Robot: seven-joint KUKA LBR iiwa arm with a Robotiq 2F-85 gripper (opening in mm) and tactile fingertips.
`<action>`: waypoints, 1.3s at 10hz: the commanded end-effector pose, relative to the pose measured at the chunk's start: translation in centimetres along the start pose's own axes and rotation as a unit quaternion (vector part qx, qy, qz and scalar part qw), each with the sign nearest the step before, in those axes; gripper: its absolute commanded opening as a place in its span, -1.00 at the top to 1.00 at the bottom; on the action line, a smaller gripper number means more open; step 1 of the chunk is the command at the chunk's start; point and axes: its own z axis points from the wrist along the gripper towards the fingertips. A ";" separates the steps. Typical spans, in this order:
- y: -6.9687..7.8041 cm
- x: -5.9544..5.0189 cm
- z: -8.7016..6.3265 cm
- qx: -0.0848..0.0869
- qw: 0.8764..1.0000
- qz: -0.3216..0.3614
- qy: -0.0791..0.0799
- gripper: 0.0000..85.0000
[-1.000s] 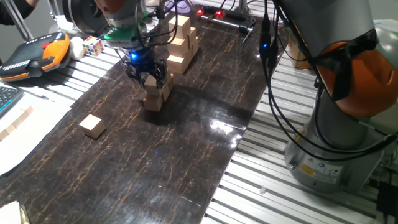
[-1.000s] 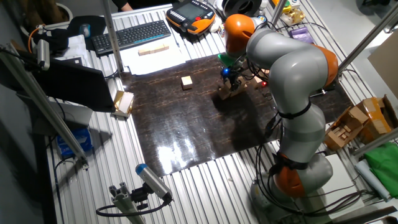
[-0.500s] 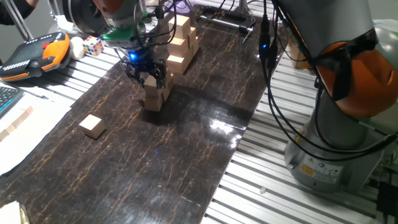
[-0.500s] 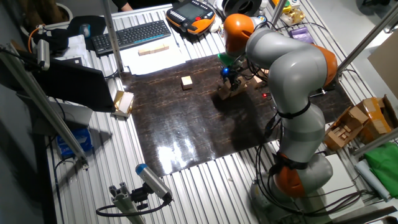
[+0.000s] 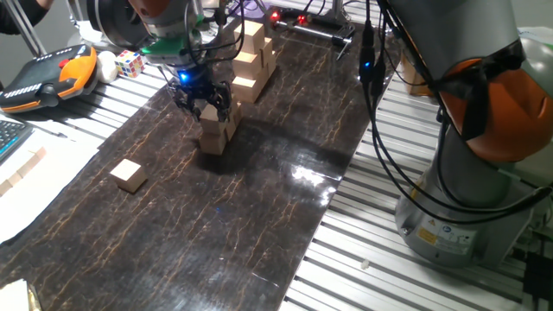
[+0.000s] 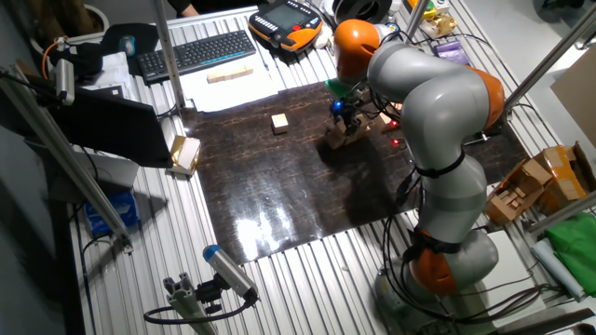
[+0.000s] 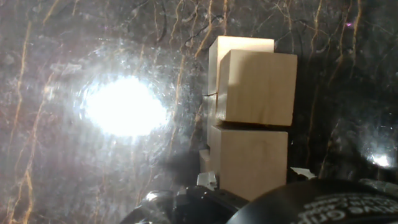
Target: Stack the blocks into a pyramid shape
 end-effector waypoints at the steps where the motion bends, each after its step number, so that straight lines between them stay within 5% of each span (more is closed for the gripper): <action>1: 0.0 0.1 0.0 0.001 1.000 0.001 0.001 -0.43; 5: 0.2 2.0 -1.1 0.009 1.000 0.009 0.009 -0.62; 10: 1.6 6.6 -0.7 -0.007 0.999 0.022 0.038 -0.57; 13: 2.2 6.6 -0.4 -0.003 0.998 -0.036 0.043 -0.47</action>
